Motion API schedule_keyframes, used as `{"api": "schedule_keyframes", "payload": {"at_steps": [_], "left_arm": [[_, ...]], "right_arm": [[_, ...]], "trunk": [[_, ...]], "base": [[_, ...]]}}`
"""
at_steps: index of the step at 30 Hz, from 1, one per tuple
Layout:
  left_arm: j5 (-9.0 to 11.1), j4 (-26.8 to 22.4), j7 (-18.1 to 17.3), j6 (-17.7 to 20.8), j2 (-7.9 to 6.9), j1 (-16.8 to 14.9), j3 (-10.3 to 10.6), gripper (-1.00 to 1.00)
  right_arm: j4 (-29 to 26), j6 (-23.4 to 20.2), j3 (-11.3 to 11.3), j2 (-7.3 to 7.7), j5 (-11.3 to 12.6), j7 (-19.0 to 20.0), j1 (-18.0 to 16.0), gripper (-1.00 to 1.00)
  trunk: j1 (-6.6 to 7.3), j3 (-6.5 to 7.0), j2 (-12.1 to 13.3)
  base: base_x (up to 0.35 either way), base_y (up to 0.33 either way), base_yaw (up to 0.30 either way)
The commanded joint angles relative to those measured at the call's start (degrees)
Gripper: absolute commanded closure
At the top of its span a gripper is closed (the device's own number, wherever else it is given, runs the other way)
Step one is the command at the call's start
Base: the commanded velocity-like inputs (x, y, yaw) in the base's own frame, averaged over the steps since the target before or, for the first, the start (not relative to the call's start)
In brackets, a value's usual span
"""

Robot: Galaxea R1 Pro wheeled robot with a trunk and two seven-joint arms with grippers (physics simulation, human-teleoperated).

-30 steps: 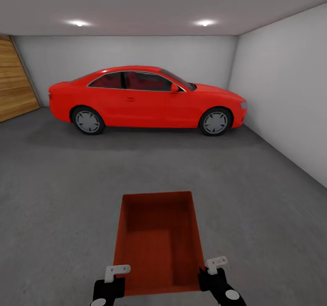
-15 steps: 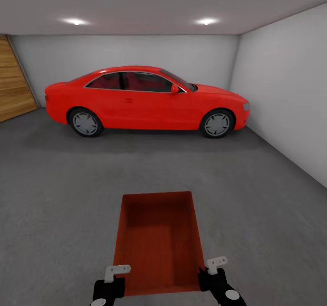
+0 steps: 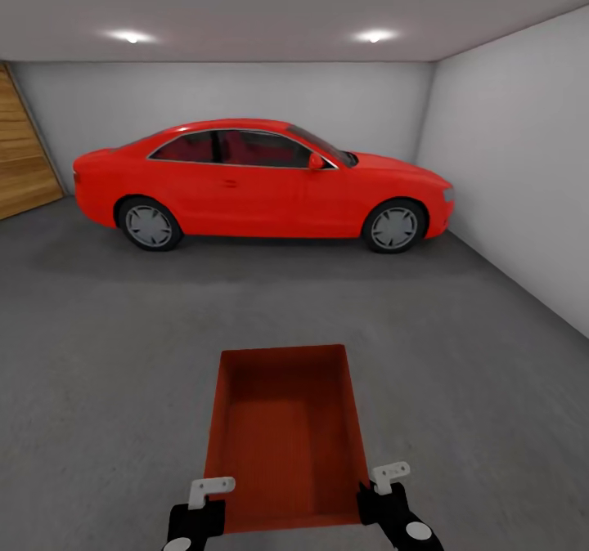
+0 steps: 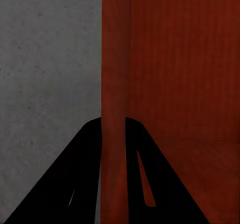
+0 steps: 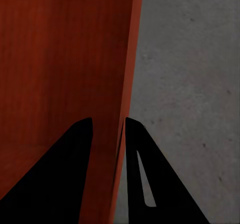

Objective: Move the two storage containers from the living room to the garage. In the garage, place one container on the floor and stack the other container on top of it (either order is fine).

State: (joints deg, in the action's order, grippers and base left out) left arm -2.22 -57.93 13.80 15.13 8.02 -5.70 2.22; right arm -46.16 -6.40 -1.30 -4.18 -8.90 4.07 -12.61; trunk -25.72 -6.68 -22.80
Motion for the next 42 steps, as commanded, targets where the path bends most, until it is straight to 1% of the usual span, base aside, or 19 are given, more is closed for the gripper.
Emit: {"api": "schedule_keyframes", "payload": {"at_steps": [1, 42], "left_arm": [[4.1, 0.0, -0.9, 0.3, 1.38, 0.0, 0.2, 1.00], [4.1, 0.0, -1.0, 0.3, 1.29, 0.0, 0.2, 1.00]], "right_arm": [[-0.3, 2.4, 0.5, -0.10, 3.2, -2.2, 0.0, 1.00], [-0.3, 2.4, 0.5, -0.12, 3.2, -2.2, 0.0, 1.00]], "trunk": [[-0.07, -0.12, -0.1], [-0.07, -0.12, -0.1]], "base": [[0.323, 0.000, 0.000], [0.323, 0.000, 0.000]]}}
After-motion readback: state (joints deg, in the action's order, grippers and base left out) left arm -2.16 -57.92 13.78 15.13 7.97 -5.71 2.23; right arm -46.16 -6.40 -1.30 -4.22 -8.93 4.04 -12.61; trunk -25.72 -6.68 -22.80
